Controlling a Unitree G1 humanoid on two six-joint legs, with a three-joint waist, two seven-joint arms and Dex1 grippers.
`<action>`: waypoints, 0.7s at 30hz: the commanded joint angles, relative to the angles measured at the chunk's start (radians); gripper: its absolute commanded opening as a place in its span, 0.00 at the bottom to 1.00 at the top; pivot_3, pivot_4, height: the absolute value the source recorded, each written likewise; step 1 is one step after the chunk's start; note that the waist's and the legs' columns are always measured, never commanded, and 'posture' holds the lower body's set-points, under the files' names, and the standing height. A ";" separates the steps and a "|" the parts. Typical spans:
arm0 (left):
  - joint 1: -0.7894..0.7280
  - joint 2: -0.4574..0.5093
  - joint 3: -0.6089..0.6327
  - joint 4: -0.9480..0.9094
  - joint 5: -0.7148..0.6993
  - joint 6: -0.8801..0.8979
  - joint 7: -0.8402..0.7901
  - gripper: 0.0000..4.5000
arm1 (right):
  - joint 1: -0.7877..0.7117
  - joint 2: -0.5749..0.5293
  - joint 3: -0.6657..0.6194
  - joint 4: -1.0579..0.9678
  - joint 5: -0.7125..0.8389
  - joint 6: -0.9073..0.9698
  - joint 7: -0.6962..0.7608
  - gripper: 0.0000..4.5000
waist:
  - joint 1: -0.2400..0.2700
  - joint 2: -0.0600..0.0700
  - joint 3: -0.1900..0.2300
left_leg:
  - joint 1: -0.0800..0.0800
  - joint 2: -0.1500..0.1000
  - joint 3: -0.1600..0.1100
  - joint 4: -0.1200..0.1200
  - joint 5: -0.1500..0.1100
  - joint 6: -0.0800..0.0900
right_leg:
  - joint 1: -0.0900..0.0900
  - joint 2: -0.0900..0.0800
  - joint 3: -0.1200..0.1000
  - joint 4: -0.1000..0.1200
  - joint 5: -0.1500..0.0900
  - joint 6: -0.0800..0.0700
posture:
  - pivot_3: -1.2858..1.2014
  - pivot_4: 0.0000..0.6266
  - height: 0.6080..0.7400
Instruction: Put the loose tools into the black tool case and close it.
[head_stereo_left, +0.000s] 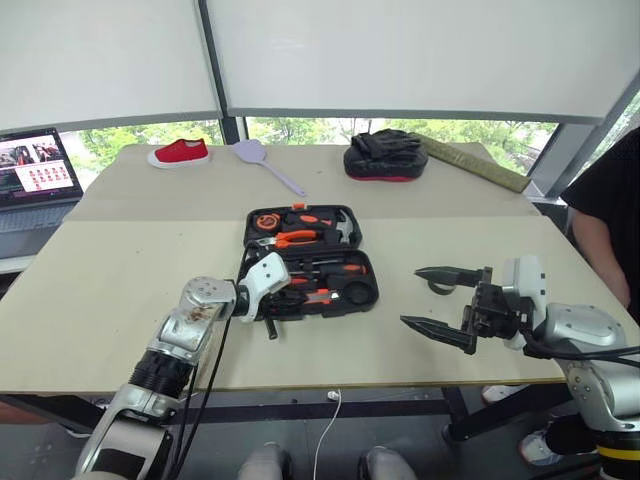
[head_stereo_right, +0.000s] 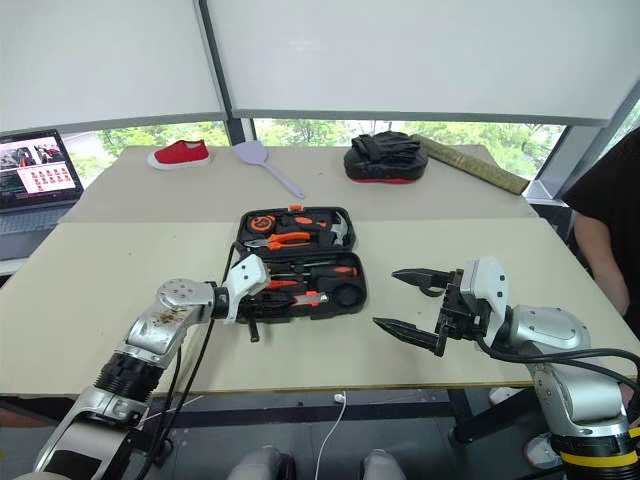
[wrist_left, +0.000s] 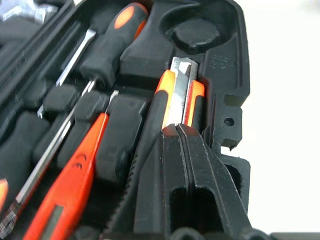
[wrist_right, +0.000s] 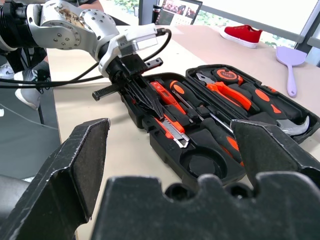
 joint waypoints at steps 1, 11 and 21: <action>0.061 0.018 -0.053 0.035 0.019 0.106 -0.011 0.01 | -0.009 0.003 -0.011 -0.010 0.005 -0.011 -0.002 1.00 | -0.001 0.001 -0.002 | 0.000 0.000 0.000 0.000 0.000 0.000 | 0.000 0.000 0.000 0.000 0.000 -0.001 | 0.52 0.24 1.00; 0.065 -0.031 0.092 -0.006 -0.098 -0.249 -0.042 0.01 | 0.002 0.002 -0.022 -0.020 0.016 -0.005 -0.001 1.00 | 0.009 0.001 -0.002 | -0.008 -0.001 0.000 -0.006 0.005 0.008 | -0.007 -0.001 0.001 -0.003 -0.003 0.000 | 0.52 0.24 1.00; 0.043 -0.045 0.050 0.078 -0.007 -0.265 0.052 0.01 | -0.006 0.009 -0.012 -0.018 0.016 0.001 -0.005 1.00 | 0.008 0.000 -0.001 | -0.016 -0.003 0.002 -0.006 0.006 0.009 | -0.016 0.000 0.002 -0.002 0.001 0.006 | 0.52 0.24 1.00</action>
